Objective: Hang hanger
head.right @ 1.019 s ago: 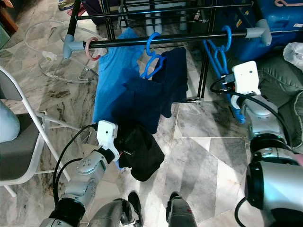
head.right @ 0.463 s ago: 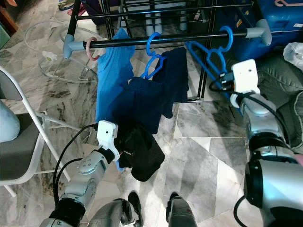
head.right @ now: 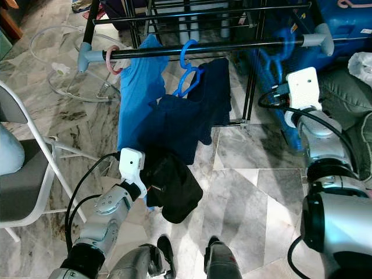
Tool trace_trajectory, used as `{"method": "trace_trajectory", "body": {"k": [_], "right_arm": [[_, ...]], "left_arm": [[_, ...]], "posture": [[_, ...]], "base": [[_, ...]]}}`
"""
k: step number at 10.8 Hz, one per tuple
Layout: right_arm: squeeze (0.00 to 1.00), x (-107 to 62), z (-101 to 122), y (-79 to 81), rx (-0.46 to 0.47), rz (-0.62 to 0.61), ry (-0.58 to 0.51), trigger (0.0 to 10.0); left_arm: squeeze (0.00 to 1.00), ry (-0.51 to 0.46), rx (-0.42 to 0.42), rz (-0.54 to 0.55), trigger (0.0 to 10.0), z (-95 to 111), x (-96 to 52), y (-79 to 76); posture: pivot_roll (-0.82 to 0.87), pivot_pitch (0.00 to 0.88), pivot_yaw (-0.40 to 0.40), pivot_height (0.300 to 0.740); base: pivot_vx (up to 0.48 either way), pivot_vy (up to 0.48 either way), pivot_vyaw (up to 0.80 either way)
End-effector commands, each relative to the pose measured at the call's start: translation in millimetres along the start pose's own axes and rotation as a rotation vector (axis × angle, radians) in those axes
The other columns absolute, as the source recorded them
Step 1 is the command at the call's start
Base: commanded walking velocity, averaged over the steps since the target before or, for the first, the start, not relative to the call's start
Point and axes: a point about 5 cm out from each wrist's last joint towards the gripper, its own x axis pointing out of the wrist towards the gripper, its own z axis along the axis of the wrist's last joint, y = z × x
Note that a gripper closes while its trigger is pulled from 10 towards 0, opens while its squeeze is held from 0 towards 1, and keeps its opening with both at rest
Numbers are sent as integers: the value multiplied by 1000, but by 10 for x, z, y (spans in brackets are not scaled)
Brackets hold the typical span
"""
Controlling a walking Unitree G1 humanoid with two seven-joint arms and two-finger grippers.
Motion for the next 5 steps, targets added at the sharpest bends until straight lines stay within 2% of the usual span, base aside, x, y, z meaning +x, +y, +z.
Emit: {"method": "trace_trajectory", "body": {"k": [1, 5], "right_arm": [[0, -2, -26, 4, 2, 7, 17, 902], [0, -38, -95, -32, 39, -21, 30, 902]], "left_arm": [[0, -1, 10, 4, 10000, 1, -3, 15], [0, -1, 13, -4, 10000, 15, 33, 13]], "posture": [[-144, 224, 113, 740], [-154, 208, 118, 740]], "base": [[0, 0, 0], [0, 0, 0]]}}
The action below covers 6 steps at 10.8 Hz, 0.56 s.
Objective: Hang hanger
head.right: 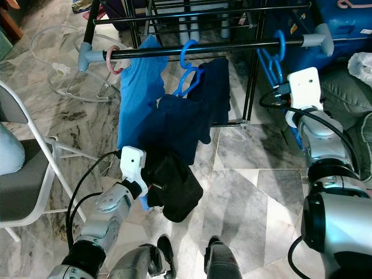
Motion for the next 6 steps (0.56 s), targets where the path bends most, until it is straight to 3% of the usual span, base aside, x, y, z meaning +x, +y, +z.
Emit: {"method": "trace_trajectory", "body": {"k": [1, 3, 4, 6], "right_arm": [[0, -19, -51, 11, 39, 5, 5, 1843], [0, 22, 73, 104, 50, 55, -68, 2353], [0, 44, 223, 143, 60, 69, -152, 3647], [0, 44, 223, 143, 60, 69, -152, 3647]], "left_arm": [[0, -11, 14, 1, 10000, 19, 7, 18], [0, -15, 16, -8, 10000, 36, 50, 4], [0, -19, 17, -15, 10000, 50, 79, -7], [0, -19, 17, -15, 10000, 50, 79, -7]], "posture": [[-161, 199, 119, 740], [-176, 185, 125, 740], [-187, 178, 129, 740], [-187, 178, 129, 740]], "base": [[0, 0, 0], [0, 0, 0], [0, 0, 0], [0, 0, 0]]}}
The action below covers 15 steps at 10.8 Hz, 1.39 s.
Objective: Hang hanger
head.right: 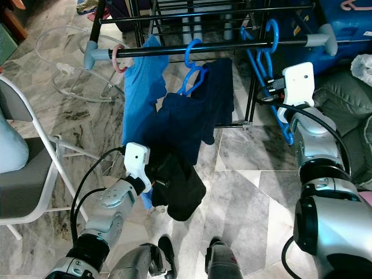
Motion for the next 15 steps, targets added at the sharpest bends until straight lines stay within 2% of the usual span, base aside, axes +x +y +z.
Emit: {"method": "trace_trajectory", "body": {"k": [1, 9, 10, 11, 13, 14, 15], "right_arm": [[0, 6, 71, -11, -2, -4, -42, 3647], [0, 6, 71, -11, -2, -4, -42, 3647], [0, -265, -292, 226, 52, -54, -58, 10000], [0, -800, -626, 454, 129, -195, -78, 10000], [0, -645, -435, 383, 95, -201, -142, 10000], [0, -616, -289, 376, 92, -210, -163, 10000], [0, -673, -230, 417, 95, -216, -161, 10000]], "left_arm": [[0, -2, 10, 3, 10000, -4, -13, 24], [0, -2, 10, 3, 10000, -4, -13, 24], [0, -5, 38, 46, 10000, -3, 24, 54], [0, -10, 77, 124, 10000, -1, 40, 119], [0, -11, 76, 129, 10000, -7, 41, 111], [0, -15, 82, 130, 10000, -14, 52, 101], [0, -21, 88, 138, 10000, -18, 59, 103]], "posture": [[-187, 178, 129, 740], [-187, 178, 129, 740], [-263, 148, 119, 740], [-255, 146, 115, 740], [-255, 143, 115, 740], [-255, 145, 114, 740], [-252, 146, 111, 740]], "base": [[0, 0, 0], [0, 0, 0], [0, 0, 0], [0, 0, 0], [0, 0, 0], [0, 0, 0], [0, 0, 0]]}}
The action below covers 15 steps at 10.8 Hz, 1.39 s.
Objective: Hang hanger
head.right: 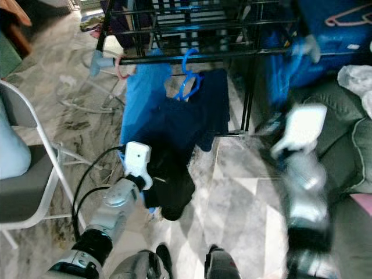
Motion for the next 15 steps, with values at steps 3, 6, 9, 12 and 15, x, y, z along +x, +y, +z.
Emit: {"method": "trace_trajectory", "body": {"k": [3, 6, 9, 12, 15], "right_arm": [[0, -216, -88, 41, 6, 3, 31, 10000], [0, -489, -383, 127, 68, -10, 164, 10000], [0, -622, -570, 216, 84, 11, 248, 10000], [0, -611, -593, 261, 91, 28, 260, 10000], [0, -665, -714, 296, 99, 42, 307, 10000]], "left_arm": [[0, -13, 28, 37, 10000, 7, -20, 64], [0, 22, 55, 54, 10000, -49, -14, 86], [0, 56, 66, 82, 10000, -138, -58, 136], [0, 60, 64, 95, 10000, -156, -57, 135], [0, 77, 71, 106, 10000, -195, -74, 166]], "posture": [[-248, 151, 112, 740], [-256, 152, 119, 740], [-255, 147, 115, 740], [-251, 145, 107, 740], [-244, 140, 105, 740]], "base": [[0, 0, 0], [-91, 0, 0], [-331, 0, 0], [-342, 0, 0], [-340, 0, 0]]}}
